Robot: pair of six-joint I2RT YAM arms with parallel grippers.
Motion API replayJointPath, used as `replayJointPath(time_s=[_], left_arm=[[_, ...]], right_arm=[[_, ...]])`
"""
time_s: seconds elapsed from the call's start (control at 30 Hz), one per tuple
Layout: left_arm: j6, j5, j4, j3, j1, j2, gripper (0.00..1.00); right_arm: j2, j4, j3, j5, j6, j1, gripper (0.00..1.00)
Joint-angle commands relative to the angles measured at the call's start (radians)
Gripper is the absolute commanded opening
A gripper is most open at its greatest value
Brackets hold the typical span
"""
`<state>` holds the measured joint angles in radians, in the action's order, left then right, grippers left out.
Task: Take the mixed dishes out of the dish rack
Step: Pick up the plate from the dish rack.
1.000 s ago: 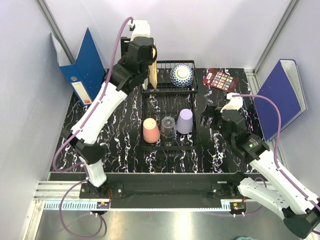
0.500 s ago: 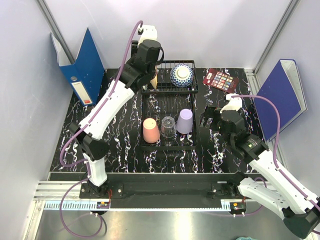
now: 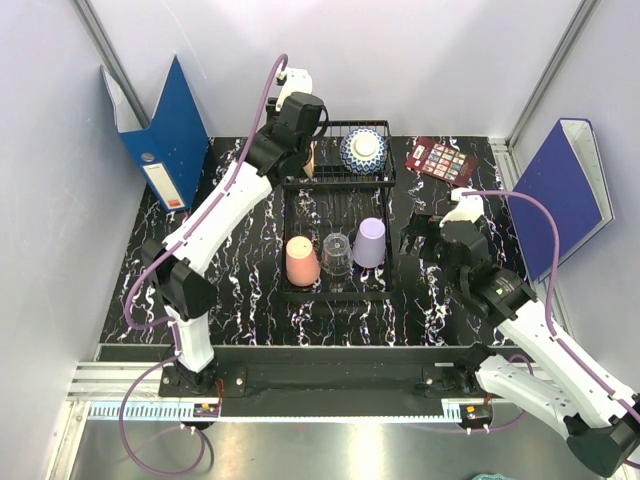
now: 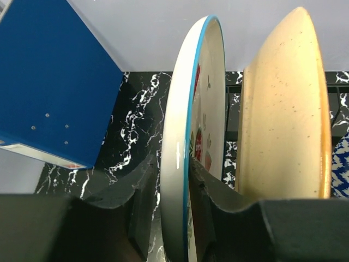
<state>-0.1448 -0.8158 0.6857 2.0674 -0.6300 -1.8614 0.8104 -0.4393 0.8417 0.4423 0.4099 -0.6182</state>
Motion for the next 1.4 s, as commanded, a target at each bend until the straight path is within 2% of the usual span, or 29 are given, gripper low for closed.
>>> replayJointPath(time_s=[0.0,0.2,0.23,0.3,0.43,0.5,0.67,0.83,1.37], left_arm=[[-0.026,0.006,-0.026,-0.003,0.012,0.057,0.31],[-0.022,0.006,-0.026,0.022,0.012,0.073,0.23],[-0.021,0.006,-0.026,0.025,0.01,0.076,0.16],[-0.016,0.004,-0.026,0.036,0.01,0.08,0.13],[-0.01,-0.003,-0.026,0.043,0.007,0.09,0.11],[-0.009,-0.011,-0.029,0.045,0.004,0.093,0.0],[0.014,-0.048,-0.043,0.062,-0.007,0.102,0.0],[0.083,-0.086,-0.133,0.059,-0.014,0.139,0.0],[0.186,-0.151,-0.196,0.12,-0.042,0.217,0.0]], right_arm=[[0.004,0.022,0.002,-0.011,0.01,-0.005,1.0],[0.013,0.025,0.0,-0.011,0.012,-0.005,1.0],[0.012,0.027,-0.001,-0.01,0.013,-0.005,1.0],[0.012,0.028,-0.001,-0.01,0.015,-0.005,1.0],[0.01,0.03,-0.004,-0.011,0.015,-0.005,1.0],[0.009,0.03,-0.004,-0.01,0.017,-0.005,1.0],[0.004,0.03,-0.007,-0.011,0.015,-0.005,1.0],[0.007,0.028,-0.01,-0.011,0.015,-0.005,1.0],[0.022,0.034,-0.007,-0.02,0.017,-0.005,1.0]])
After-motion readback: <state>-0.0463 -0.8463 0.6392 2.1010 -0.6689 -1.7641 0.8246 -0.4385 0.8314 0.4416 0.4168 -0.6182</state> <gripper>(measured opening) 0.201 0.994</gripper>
